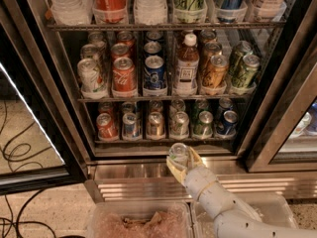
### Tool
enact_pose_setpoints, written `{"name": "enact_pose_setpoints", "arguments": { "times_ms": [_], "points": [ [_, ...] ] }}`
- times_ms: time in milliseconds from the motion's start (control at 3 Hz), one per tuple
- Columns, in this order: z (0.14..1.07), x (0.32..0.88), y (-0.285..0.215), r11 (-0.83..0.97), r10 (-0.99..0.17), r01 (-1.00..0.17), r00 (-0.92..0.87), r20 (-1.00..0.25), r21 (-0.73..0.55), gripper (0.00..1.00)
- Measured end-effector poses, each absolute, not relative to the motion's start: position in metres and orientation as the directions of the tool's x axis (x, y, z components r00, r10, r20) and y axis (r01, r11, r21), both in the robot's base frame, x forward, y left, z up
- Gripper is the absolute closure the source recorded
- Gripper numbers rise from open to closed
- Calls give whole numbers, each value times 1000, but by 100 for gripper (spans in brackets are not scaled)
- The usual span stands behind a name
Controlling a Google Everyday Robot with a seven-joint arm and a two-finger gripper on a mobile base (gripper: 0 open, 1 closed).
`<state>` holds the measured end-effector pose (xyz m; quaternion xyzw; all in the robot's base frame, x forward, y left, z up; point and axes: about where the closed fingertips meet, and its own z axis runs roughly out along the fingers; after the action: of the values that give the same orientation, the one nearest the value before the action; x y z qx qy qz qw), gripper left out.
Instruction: Pick 7up can from bottom shelf of fridge
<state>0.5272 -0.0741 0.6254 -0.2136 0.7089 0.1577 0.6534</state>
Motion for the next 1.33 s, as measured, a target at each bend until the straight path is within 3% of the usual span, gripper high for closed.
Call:
{"name": "enact_pose_setpoints", "arguments": {
  "times_ms": [667, 1333],
  "points": [
    [628, 522, -64, 829, -113, -556, -52, -992, -65, 100],
    [625, 439, -33, 717, -237, -695, -179, -955, -48, 100]
  ]
}}
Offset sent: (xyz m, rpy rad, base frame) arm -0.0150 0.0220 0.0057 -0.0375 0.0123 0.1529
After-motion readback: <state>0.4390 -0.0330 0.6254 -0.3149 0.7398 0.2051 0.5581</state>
